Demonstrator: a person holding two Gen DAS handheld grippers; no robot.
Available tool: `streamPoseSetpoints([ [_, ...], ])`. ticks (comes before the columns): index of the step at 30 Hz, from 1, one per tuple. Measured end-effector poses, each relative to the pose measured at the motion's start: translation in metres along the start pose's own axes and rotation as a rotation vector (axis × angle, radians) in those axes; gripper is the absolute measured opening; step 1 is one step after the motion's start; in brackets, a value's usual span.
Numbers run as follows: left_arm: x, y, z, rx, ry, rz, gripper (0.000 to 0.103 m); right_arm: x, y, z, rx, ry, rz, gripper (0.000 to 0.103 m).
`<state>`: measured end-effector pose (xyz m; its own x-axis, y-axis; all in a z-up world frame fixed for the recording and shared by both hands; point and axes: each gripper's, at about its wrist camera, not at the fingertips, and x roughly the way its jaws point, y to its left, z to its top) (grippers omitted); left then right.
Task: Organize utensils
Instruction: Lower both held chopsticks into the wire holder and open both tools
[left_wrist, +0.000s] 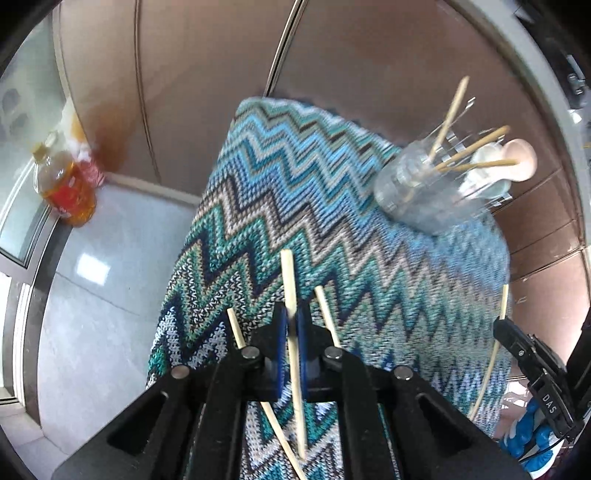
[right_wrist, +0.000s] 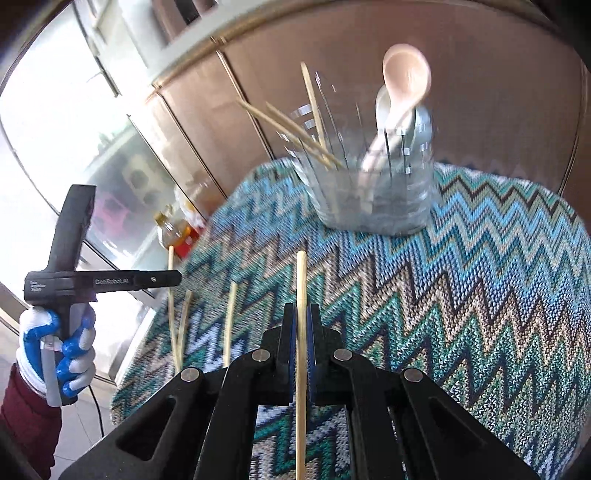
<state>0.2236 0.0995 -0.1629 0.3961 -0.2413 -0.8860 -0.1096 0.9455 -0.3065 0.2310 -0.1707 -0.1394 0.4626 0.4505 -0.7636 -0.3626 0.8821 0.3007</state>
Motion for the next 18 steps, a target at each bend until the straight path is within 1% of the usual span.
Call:
streamPoseSetpoints([
  [3,-0.027,-0.005,-0.001,0.022,-0.085,-0.029,0.004,-0.017,0.013,-0.001,-0.019,-0.061,0.005,0.005],
  [5,-0.044,-0.008,-0.001,0.023,-0.13,-0.084,0.004,-0.029,0.017,0.002,-0.031,-0.105,0.004,0.005],
  [8,-0.076,-0.02,0.002,0.047,-0.21,-0.136,0.004,-0.045,0.025,0.011,-0.049,-0.179,0.006,0.005],
  [12,-0.111,-0.041,0.014,0.077,-0.298,-0.201,0.004,-0.063,0.036,0.033,-0.081,-0.283,0.01,0.005],
  [18,-0.152,-0.076,0.046,0.122,-0.446,-0.283,0.004,-0.074,0.044,0.08,-0.115,-0.425,0.002,0.005],
])
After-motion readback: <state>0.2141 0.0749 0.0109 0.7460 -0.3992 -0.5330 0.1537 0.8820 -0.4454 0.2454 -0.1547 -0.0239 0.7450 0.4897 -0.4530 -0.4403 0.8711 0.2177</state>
